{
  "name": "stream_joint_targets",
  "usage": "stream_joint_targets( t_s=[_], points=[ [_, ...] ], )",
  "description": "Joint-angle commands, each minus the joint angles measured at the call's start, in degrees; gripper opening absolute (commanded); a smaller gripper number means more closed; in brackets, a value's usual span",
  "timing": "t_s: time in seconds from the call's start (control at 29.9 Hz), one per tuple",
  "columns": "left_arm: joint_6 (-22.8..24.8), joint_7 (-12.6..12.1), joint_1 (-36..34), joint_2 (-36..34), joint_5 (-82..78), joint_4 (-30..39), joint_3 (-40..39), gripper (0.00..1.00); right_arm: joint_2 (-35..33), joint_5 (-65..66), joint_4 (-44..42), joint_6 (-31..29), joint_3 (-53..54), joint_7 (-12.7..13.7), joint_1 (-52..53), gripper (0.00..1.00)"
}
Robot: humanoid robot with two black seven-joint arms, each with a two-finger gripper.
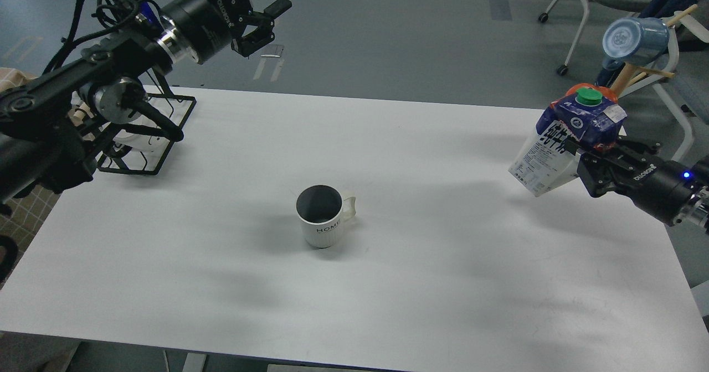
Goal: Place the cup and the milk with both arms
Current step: 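Carry the milk carton with the right gripper beside the white mug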
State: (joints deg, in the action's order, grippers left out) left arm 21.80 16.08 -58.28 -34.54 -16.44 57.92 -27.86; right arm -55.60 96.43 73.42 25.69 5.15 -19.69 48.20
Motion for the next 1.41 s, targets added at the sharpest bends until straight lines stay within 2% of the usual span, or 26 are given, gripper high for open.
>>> stream_joint_targets(
  t_s=[0.0,0.17,0.3,0.44,0.54,0.7,0.9,1.37],
  points=[
    [-0.01,0.00,0.01,0.00,0.00,0.00,0.00,0.98,1.10,0.16,2.60,-4.75,0.21,0.00,3.46,0.00],
    [-0.01,0.00,0.01,0.00,0.00,0.00,0.00,0.98,9.18,0.43,2.08,-8.81,-0.14,0.09,6.46,0.00],
    [-0.09,-0.09,0.01,0.00,0.00,0.00,0.09,0.98,17.70,0.78,-2.57,-10.92,-0.49,0.26,7.78,0.00],
    [-0.09,-0.09,0.09,0.00,0.00,0.00,0.09,0.98,23.51,0.87,-7.67,-11.10,-0.85,0.17,8.49,0.00],
    [-0.01,-0.09,0.18,0.00,0.00,0.00,0.09,0.98,30.71,0.87,-12.76,-11.10,-3.47,0.17,9.62,0.00],
    [-0.09,-0.09,0.27,0.08,0.00,0.00,0.09,0.98,36.43,0.87,-17.08,-11.10,-4.97,0.09,10.07,0.00],
    [-0.01,-0.09,0.36,0.08,-0.08,0.00,0.09,0.98,40.39,0.95,-19.45,-11.19,-6.30,0.09,10.33,0.00],
    [-0.01,0.09,0.71,-0.09,-0.09,0.00,0.00,0.98,43.21,0.95,-21.48,-11.10,-7.88,-0.09,11.48,0.00]
  ],
)
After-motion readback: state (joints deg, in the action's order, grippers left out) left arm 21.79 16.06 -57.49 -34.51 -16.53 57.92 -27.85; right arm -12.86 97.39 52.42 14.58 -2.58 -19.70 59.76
